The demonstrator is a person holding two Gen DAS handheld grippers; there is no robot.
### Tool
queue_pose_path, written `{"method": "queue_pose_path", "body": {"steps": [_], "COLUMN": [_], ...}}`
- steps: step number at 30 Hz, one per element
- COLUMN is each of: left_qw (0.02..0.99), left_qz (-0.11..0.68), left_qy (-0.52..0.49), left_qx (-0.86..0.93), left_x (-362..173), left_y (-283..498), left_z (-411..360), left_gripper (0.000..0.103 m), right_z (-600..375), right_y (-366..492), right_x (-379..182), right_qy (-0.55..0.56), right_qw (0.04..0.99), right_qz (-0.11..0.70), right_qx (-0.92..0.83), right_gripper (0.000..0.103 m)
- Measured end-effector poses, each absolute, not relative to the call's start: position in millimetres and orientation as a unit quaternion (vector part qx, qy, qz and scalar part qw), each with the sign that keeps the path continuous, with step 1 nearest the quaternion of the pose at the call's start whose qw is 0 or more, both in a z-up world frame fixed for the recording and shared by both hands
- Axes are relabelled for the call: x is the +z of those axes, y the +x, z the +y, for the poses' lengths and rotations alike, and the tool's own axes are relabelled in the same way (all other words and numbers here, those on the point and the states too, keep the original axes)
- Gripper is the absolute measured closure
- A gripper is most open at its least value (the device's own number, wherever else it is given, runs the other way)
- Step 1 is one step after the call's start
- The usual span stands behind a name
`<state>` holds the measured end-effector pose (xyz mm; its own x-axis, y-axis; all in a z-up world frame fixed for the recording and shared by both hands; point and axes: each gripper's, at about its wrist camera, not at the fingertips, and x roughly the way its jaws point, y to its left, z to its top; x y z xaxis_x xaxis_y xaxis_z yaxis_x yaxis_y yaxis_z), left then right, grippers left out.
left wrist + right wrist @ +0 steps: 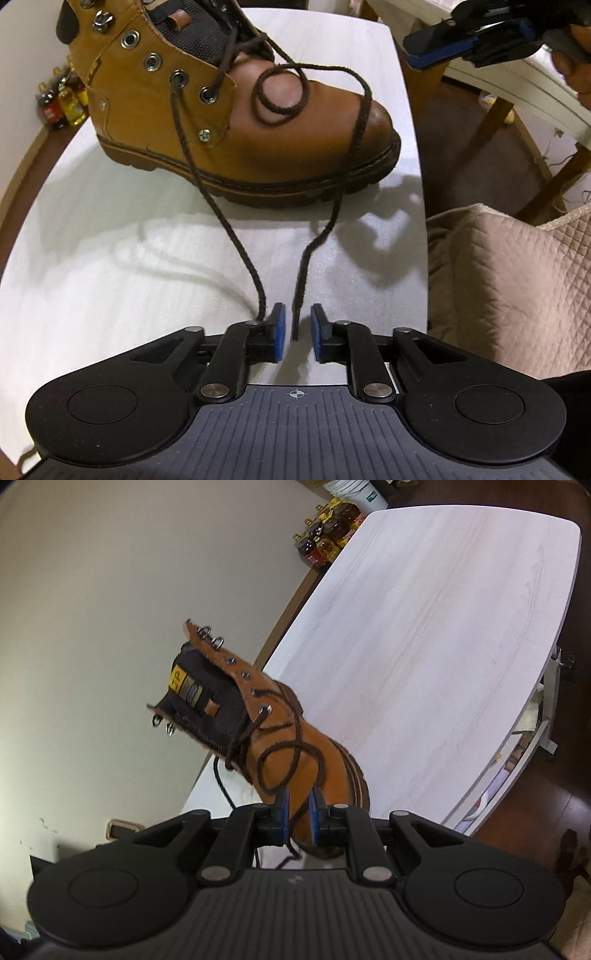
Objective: Lace up shoes with both hands
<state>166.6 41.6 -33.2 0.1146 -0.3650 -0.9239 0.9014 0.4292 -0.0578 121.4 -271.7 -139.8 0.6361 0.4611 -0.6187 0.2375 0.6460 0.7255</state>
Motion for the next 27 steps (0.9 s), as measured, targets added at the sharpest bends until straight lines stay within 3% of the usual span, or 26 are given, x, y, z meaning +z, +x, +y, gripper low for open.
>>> {"method": "queue_pose_path", "body": {"steps": [5,9,15,27], "left_qw": [0.689,0.686,0.673,0.668], "left_qz": [0.486,0.49,0.493,0.491], "left_qy": [0.29,0.277,0.277,0.278], "left_qx": [-0.452,-0.46,-0.477,-0.485], "left_x": [-29.2,-14.7,11.9,35.4], "left_y": [166.3,167.9,164.8,168.7], "left_z": [37.4,40.3,40.7,42.4], "left_gripper": [0.101,0.101,0.101,0.101], "right_z": [-256.7,-210.6,-178.8,-163.3], "right_y": [127.0,146.5,154.7,142.7], "right_x": [-135.0,-125.5,-122.6,-126.2], "right_qy": [0.362,0.154,0.054,0.095], "right_qw": [0.812,0.818,0.777,0.754], "right_qz": [0.454,0.554,0.627,0.65], "right_qx": [0.063,0.016,0.008,0.008], "right_gripper": [0.088,0.088,0.088,0.088]}}
